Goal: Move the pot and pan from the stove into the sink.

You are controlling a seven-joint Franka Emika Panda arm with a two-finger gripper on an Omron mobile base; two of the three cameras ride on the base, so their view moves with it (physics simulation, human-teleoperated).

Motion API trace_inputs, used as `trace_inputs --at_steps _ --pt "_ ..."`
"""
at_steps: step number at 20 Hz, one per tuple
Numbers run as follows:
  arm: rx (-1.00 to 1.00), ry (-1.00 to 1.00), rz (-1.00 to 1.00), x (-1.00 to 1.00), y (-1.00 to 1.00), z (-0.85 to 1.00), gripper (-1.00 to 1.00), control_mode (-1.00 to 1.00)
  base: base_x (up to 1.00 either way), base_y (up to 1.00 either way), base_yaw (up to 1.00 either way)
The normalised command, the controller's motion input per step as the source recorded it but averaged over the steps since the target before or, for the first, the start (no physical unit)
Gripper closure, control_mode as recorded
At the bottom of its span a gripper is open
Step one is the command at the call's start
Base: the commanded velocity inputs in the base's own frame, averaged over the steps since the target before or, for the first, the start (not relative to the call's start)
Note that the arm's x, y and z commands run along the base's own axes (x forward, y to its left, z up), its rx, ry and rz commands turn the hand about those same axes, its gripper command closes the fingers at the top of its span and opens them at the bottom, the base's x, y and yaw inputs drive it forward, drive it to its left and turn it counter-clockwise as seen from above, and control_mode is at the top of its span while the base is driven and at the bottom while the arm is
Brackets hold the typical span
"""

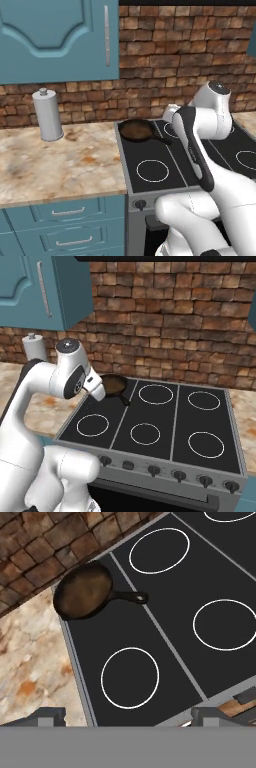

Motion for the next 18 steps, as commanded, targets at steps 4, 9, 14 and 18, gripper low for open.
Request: trace_inputs --at_steps 4,9,14,18 --pt "0.0 0.0 0.0 0.08 0.0 0.0 -1.0 -1.0 0.0 0.0 0.0" --pt "-0.05 -0.01 0.0 0.16 -0.01 -0.28 -1.0 -1.0 0.0 0.0 0.0" --pt "-0.08 -0.02 0.03 0.27 -0.09 -0.32 -1.0 -1.0 0.0 0.0 0.0" --pt "-0.03 -0.01 0.09 0.25 -0.25 -0.2 -1.0 -1.0 0.0 0.0 0.0"
